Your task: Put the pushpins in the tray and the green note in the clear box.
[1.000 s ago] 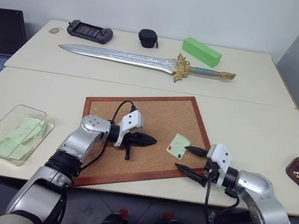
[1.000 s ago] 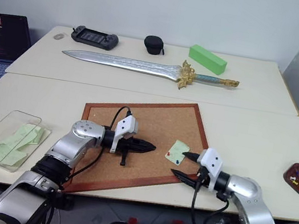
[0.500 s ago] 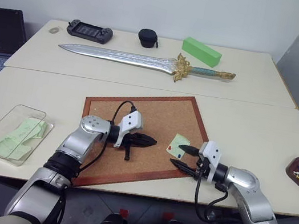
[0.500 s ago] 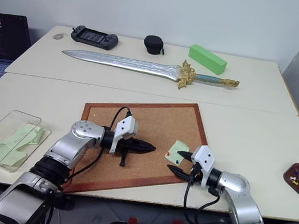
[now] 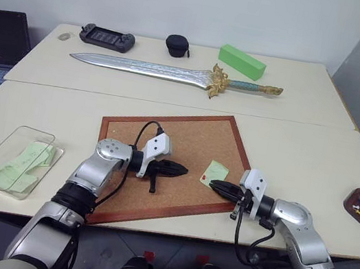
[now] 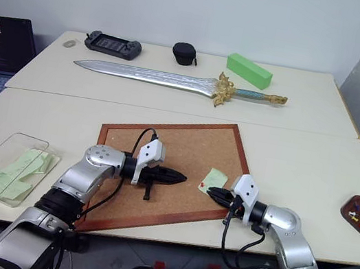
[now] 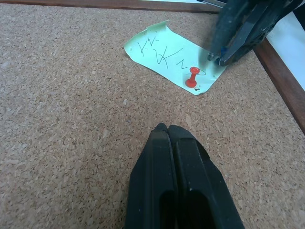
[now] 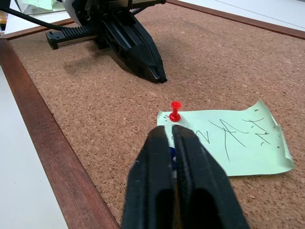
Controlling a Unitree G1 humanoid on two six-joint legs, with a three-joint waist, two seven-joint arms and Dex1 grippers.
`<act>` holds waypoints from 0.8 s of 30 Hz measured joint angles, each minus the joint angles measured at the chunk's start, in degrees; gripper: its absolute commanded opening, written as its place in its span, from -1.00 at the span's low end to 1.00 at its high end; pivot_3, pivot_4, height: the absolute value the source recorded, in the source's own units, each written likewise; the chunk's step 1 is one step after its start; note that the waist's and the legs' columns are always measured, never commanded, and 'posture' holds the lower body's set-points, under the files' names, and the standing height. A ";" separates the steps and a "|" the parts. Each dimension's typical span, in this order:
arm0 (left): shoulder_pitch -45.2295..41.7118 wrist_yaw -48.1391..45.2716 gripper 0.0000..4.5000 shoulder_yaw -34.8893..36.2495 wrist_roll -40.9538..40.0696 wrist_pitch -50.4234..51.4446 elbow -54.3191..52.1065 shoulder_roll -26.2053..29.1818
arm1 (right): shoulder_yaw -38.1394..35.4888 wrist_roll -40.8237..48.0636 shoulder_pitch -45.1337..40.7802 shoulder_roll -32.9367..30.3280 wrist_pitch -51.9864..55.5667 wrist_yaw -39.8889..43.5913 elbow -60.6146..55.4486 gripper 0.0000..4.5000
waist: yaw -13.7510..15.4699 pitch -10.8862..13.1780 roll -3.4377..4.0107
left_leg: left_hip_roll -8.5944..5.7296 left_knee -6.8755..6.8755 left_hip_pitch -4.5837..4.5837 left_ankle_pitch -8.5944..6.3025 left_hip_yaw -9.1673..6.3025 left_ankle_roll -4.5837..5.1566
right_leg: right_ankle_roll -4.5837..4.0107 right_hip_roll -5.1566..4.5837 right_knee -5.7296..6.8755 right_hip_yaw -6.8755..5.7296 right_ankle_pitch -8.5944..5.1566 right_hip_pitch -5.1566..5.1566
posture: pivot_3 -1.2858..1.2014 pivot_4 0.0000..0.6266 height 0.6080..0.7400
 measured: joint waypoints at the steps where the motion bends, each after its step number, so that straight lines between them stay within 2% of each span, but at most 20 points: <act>1: -0.01 0.00 -1.00 0.00 0.00 0.01 0.01 0.00 | 0.00 -0.03 -0.01 0.00 -0.02 0.08 0.00 -0.99 | 0.00 0.00 0.00 | 0.00 0.00 0.00 0.00 0.00 0.00 | 0.00 0.00 0.00 0.00 0.00 0.00 | 0.03 -0.52 1.00; 10: -0.05 0.03 -1.00 0.03 -0.01 0.23 -0.02 -0.02 | 0.16 -1.66 -0.21 -0.18 -1.35 0.13 -0.04 -0.99 | 0.00 0.00 0.00 | 0.00 0.01 0.00 0.00 0.00 0.00 | 0.00 0.00 0.00 0.00 0.00 0.00 | 0.03 -0.52 1.00; 24: -0.19 -0.08 -1.00 0.05 -0.01 0.41 0.13 -0.06 | -2.22 1.57 -0.38 -0.39 3.35 -0.25 -3.47 -0.99 | 0.01 0.00 0.00 | 0.00 0.01 -0.01 0.00 0.00 0.00 | 0.00 -0.01 0.01 0.01 0.00 -0.02 | 0.03 -0.52 1.00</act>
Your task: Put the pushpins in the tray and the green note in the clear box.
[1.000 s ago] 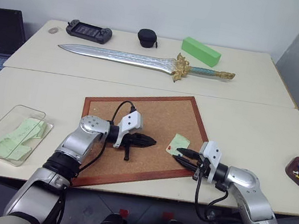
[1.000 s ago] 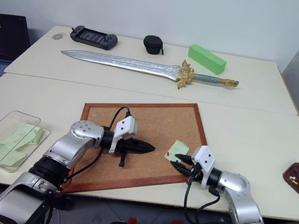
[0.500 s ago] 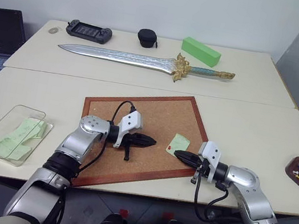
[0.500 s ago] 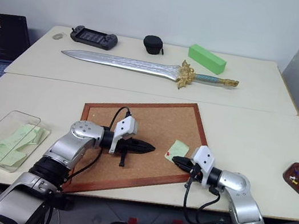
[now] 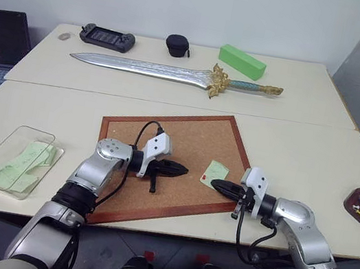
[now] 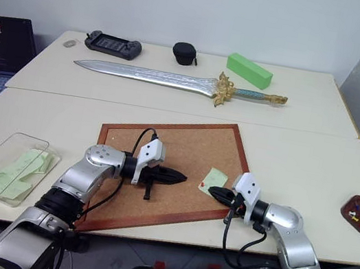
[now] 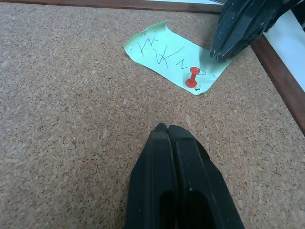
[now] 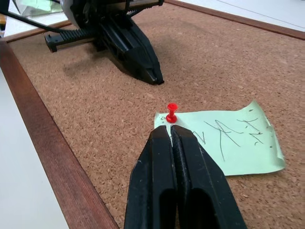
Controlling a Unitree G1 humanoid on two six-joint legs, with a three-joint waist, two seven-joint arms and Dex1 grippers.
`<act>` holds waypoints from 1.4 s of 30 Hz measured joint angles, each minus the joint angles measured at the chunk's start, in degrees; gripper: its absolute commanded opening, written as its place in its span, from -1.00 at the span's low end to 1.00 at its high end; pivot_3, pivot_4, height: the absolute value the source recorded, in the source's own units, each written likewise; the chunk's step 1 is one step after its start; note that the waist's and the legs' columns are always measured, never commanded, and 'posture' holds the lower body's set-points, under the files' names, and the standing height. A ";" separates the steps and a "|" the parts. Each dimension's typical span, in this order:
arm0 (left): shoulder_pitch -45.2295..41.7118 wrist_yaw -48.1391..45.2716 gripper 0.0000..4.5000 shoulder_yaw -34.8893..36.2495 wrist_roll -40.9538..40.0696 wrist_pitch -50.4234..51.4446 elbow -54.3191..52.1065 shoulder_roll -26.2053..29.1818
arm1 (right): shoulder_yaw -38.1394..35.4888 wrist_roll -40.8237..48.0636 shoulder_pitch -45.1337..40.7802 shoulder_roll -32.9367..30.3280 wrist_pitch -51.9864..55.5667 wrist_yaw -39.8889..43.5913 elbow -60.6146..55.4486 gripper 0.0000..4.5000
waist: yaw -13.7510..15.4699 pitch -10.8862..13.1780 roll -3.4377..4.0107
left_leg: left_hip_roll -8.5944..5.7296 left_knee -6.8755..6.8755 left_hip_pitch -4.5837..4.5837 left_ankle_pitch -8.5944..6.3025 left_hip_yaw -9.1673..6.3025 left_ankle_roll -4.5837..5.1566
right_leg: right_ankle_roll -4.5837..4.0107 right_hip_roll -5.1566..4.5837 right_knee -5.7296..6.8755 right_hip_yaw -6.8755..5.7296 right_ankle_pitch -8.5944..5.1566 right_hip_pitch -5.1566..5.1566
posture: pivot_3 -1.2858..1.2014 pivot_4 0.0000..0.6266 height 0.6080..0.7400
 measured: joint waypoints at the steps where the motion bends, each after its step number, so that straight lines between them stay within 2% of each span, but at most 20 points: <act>1: -0.02 0.01 -1.00 -0.01 0.00 -0.02 0.04 -0.01 | -0.85 0.47 -0.51 -0.01 0.13 -0.09 -0.70 -0.99 | 0.00 0.00 0.00 | 0.00 0.00 0.00 0.00 0.00 0.00 | 0.00 0.00 0.00 0.00 0.00 0.00 | 0.03 -0.52 1.00; 12: -0.22 -0.12 -1.00 -0.07 0.02 -0.58 0.53 -0.09 | -2.03 1.43 -1.03 -0.22 1.25 -1.05 -3.64 -0.99 | 0.02 0.00 0.00 | 0.00 0.01 0.00 0.00 -0.01 0.00 | 0.00 0.00 0.00 -0.01 0.00 0.01 | 0.03 -0.52 1.00; 16: -0.33 -0.14 -1.00 -0.13 0.02 -0.64 0.68 -0.35 | -4.67 1.44 0.11 -1.02 2.05 -3.52 -5.67 -0.99 | 0.06 0.00 0.00 | 0.00 0.01 -0.01 0.00 -0.01 0.00 | 0.00 -0.02 0.00 -0.01 0.00 0.01 | 0.03 -0.52 1.00; 24: -0.36 -0.20 -1.00 -0.27 0.05 -0.78 0.69 -0.23 | -25.73 3.03 7.98 -4.47 10.65 -19.29 -13.58 -0.99 | 0.18 -0.01 0.00 | 0.00 -0.02 -0.03 0.00 -0.01 0.00 | 0.00 -0.05 -0.01 0.04 0.00 0.01 | 0.03 -0.52 1.00; 29: -0.29 -0.09 -1.00 -0.28 0.04 -0.84 0.85 -0.53 | -39.00 -1.02 11.15 -7.12 14.60 -30.80 -6.37 -0.99 | 0.20 -0.03 0.05 | -0.06 -0.03 0.00 0.00 0.15 0.00 | 0.00 -0.06 0.01 0.08 0.00 0.04 | 0.03 -0.52 1.00; 37: -0.85 -0.51 -1.00 -0.20 0.14 -1.48 2.35 -0.57 | -46.68 1.48 8.65 -7.69 19.56 -36.08 4.94 -0.99 | 0.01 -0.09 0.14 | -0.06 -0.02 0.07 0.00 0.27 0.01 | 0.00 0.00 0.02 0.14 0.00 0.13 | 0.03 -0.52 1.00; 42: -1.03 -0.79 -1.00 -0.29 0.16 -2.02 2.62 -0.62 | -48.09 3.86 6.27 -7.63 21.70 -36.76 7.79 -0.99 | 0.02 -0.09 0.15 | -0.05 -0.04 0.05 0.00 0.26 0.01 | 0.00 0.02 0.01 0.10 0.00 0.13 | 0.03 -0.52 1.00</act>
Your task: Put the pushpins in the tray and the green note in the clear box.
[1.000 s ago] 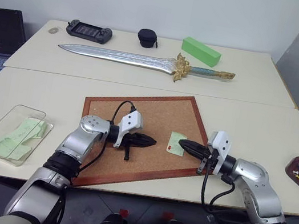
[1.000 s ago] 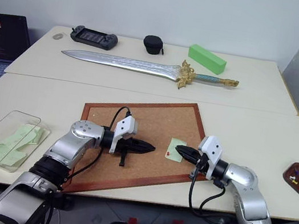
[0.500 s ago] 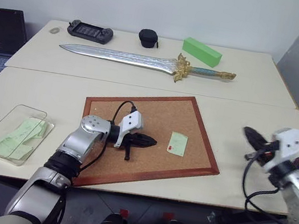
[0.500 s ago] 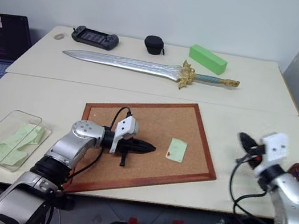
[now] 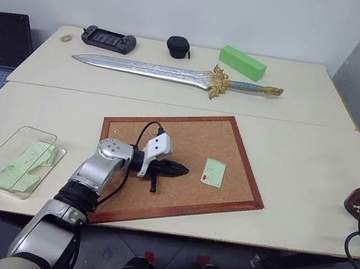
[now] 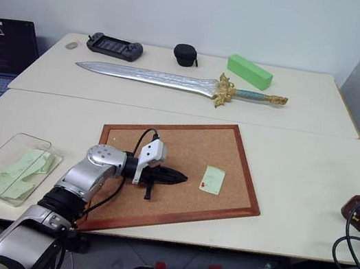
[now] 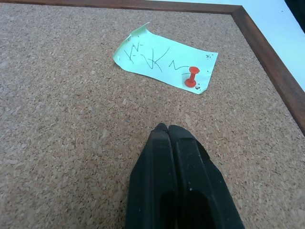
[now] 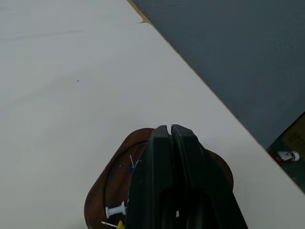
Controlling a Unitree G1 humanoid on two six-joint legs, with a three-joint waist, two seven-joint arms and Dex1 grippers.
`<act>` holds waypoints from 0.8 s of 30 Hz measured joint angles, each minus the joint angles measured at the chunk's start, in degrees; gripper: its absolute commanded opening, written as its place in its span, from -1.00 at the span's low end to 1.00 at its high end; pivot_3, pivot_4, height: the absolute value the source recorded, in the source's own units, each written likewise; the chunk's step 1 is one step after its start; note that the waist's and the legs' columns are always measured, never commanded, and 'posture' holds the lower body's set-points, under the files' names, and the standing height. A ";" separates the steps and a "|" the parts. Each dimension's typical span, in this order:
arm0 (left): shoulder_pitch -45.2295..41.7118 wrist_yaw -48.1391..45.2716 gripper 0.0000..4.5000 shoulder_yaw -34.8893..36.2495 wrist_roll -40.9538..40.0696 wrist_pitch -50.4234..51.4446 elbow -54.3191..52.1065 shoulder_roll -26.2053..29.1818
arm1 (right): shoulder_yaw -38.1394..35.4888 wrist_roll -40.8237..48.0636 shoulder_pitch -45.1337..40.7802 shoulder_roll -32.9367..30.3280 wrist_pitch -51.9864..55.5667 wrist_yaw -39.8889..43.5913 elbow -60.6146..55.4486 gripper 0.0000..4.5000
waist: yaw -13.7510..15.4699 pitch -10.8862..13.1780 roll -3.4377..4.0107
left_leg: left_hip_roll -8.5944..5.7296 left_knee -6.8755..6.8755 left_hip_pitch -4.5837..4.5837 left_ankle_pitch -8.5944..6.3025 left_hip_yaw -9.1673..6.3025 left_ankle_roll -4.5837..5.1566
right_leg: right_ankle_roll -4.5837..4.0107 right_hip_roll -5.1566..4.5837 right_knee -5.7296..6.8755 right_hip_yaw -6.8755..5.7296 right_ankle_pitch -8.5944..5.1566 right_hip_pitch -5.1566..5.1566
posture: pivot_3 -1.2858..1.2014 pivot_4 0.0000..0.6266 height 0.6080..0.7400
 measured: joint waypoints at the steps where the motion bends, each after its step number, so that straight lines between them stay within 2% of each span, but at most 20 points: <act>1: 0.00 -0.02 -1.00 -0.02 0.00 0.01 0.00 0.00 | 0.01 0.02 -0.25 0.00 0.00 0.05 0.74 -0.99 | 0.00 0.00 0.00 | 0.00 0.00 0.00 0.00 0.01 0.00 | 0.00 0.00 -0.01 0.00 0.00 0.00 | 0.03 -0.52 1.00; 2: 0.01 -0.04 -1.00 -0.02 0.00 0.02 -0.01 0.00 | 0.01 0.12 -0.42 0.00 0.00 0.09 1.22 -0.99 | 0.00 0.00 0.00 | 0.00 0.00 0.00 0.00 0.02 0.00 | 0.00 0.00 -0.01 0.01 0.00 0.00 | 0.03 -0.52 1.00; 10: 0.06 0.00 -1.00 -0.02 0.00 0.03 -0.02 0.00 | 0.07 0.90 -1.79 -0.01 0.09 -0.14 4.89 -0.23 | 0.00 0.00 0.00 | 0.01 -0.01 0.00 0.00 0.03 0.00 | 0.00 0.00 -0.01 0.01 0.00 0.00 | 0.03 -0.52 1.00; 21: 0.06 0.03 -1.00 -0.02 0.00 -0.03 -0.02 0.01 | 0.23 0.88 -1.73 -0.37 -0.71 -0.76 4.92 -0.23 | 0.00 0.00 0.00 | 0.01 -0.01 0.00 0.00 0.04 0.00 | 0.00 0.00 -0.02 0.01 0.00 0.00 | 0.03 -0.52 1.00; 24: 0.05 -0.05 -1.00 -0.02 0.00 -0.06 0.02 0.02 | 1.48 0.73 -0.39 -0.86 -2.80 1.33 3.39 -0.23 | -0.01 0.00 0.00 | 0.00 -0.01 0.00 0.00 0.04 0.00 | 0.00 0.00 -0.02 0.01 0.00 -0.01 | 0.03 -0.52 1.00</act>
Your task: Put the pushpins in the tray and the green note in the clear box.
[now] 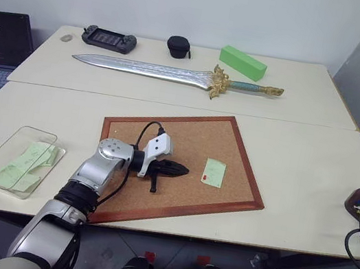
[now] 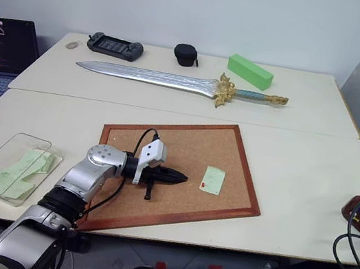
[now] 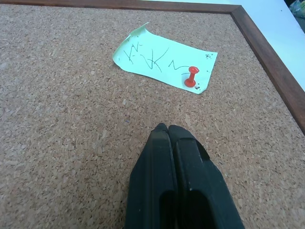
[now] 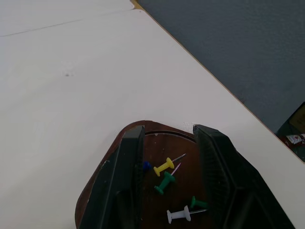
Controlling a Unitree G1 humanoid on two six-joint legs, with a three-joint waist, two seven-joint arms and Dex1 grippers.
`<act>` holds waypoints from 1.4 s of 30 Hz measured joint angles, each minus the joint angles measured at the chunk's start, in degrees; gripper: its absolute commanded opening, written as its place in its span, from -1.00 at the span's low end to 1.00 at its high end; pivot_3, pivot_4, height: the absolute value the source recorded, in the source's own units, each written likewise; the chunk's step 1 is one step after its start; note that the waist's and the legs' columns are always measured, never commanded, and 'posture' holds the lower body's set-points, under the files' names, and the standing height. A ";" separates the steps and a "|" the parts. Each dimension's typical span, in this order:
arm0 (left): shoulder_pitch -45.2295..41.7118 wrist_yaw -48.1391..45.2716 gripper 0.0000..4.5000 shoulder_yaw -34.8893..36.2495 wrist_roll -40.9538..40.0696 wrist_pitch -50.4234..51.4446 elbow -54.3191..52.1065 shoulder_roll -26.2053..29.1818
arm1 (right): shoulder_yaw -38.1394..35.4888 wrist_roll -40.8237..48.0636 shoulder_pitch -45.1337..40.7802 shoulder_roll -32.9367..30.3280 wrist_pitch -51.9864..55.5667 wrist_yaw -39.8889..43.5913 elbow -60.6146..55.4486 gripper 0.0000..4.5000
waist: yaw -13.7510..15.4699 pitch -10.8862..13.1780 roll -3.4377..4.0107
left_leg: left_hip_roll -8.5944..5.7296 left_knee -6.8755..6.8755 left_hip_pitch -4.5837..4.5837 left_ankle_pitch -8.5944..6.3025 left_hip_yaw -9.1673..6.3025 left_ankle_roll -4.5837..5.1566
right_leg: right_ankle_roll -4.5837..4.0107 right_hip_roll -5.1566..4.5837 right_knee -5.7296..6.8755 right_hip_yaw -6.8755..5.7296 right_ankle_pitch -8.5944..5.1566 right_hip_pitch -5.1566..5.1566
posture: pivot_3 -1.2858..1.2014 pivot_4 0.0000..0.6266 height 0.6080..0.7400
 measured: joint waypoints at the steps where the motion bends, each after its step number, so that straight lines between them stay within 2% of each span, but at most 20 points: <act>1: -0.04 -0.03 -1.00 0.00 0.00 0.00 0.02 0.00 | 1.31 -0.36 1.07 -0.46 -1.50 1.91 -1.38 -0.23 | -0.01 0.00 0.01 | 0.00 0.00 0.00 0.00 0.00 0.00 | 0.00 0.00 0.00 0.00 0.00 0.00 | 0.03 -0.52 1.00; 9: -0.60 -0.43 -1.00 -0.01 0.02 -0.04 0.73 0.04 | 16.62 3.91 4.73 -1.84 -9.06 22.32 -21.09 -0.23 | -0.02 0.02 -0.03 | 0.03 0.05 0.00 0.00 -0.09 0.00 | 0.02 0.03 -0.01 -0.08 0.00 0.03 | 0.03 -0.52 1.00; 12: -0.72 -0.48 -1.00 -0.19 0.02 -0.02 0.79 -0.02 | 22.84 3.53 3.58 -1.64 -9.64 25.19 -23.21 -0.23 | 0.02 0.04 -0.06 | 0.03 0.04 -0.02 0.00 -0.15 0.00 | 0.01 0.03 -0.02 -0.10 0.00 0.01 | 0.03 -0.52 1.00; 16: -1.11 -0.48 -1.00 -0.27 0.10 0.04 0.98 -0.06 | 34.68 0.64 0.67 1.22 -11.96 28.62 -23.33 -0.23 | 0.01 0.05 -0.07 | 0.03 0.04 -0.03 0.00 -0.17 -0.01 | 0.01 0.04 -0.01 -0.14 0.00 -0.01 | 0.03 -0.52 1.00; 19: -1.33 -0.50 -1.00 -0.31 0.11 0.04 1.18 -0.32 | 39.50 -1.37 -1.33 2.73 -14.15 30.19 -22.00 -0.23 | 0.10 0.07 -0.12 | 0.02 0.06 -0.05 0.00 -0.20 -0.01 | 0.01 0.00 -0.03 -0.08 0.00 -0.03 | 0.03 -0.52 1.00; 29: -0.46 -0.01 -1.00 -0.20 0.12 0.15 0.04 0.09 | 50.22 -6.70 -7.24 10.38 -20.51 32.61 -11.19 -0.23 | 0.01 0.07 -0.13 | 0.04 0.06 -0.03 0.00 -0.29 -0.01 | 0.00 0.02 0.00 -0.12 0.00 -0.05 | 0.03 -0.52 1.00; 42: 0.69 0.75 -1.00 -0.09 0.10 0.38 -1.83 0.58 | 51.25 -8.97 -12.38 15.87 -24.57 32.92 0.10 -0.23 | -0.01 0.07 -0.12 | 0.06 0.04 -0.03 0.00 -0.33 -0.01 | -0.01 0.02 0.01 -0.11 0.00 -0.09 | 0.03 -0.52 1.00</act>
